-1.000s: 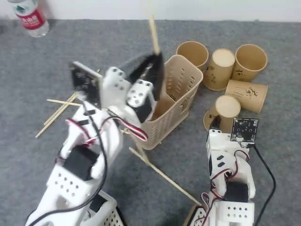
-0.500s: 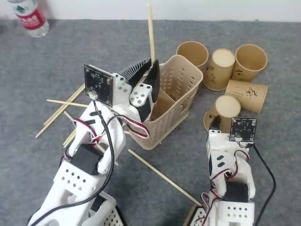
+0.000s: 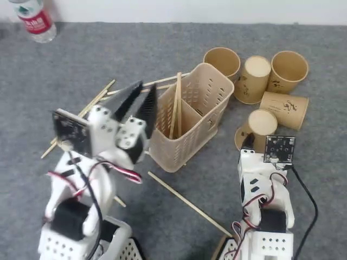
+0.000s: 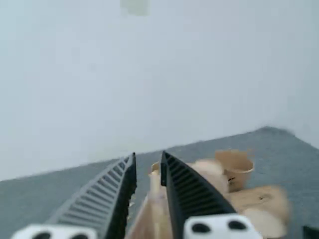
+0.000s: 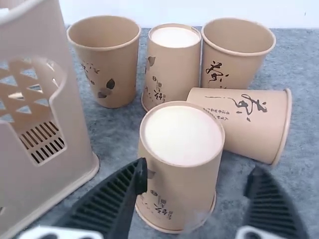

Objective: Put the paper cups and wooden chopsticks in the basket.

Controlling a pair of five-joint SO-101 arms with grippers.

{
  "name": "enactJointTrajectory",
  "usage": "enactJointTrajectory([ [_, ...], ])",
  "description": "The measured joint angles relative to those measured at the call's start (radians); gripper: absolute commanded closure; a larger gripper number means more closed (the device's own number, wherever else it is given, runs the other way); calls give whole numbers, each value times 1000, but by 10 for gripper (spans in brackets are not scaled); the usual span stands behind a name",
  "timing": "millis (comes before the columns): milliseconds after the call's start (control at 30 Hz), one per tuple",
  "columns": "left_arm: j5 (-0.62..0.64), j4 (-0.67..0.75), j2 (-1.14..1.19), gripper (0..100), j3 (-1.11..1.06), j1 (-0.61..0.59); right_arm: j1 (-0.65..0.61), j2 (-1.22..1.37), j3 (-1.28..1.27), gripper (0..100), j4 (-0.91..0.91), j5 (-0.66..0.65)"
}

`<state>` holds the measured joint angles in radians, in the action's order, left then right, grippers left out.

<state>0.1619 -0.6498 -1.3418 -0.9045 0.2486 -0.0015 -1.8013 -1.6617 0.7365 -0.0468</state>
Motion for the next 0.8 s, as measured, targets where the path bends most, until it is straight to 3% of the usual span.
enactJointTrajectory([
  [100,-8,-133,-23,919,-15,-130,-55,2,0,848,0,-61],
  [233,-46,-273,-17,919,-63,-282,-127,-11,44,766,114,-175],
  [433,-138,-437,-20,919,-149,-342,-180,0,152,783,362,-275],
  [633,-267,-453,-18,919,-275,-387,-298,-9,232,783,516,-394],
  [800,-350,-453,-18,919,-382,-539,-354,141,279,783,517,-468],
])
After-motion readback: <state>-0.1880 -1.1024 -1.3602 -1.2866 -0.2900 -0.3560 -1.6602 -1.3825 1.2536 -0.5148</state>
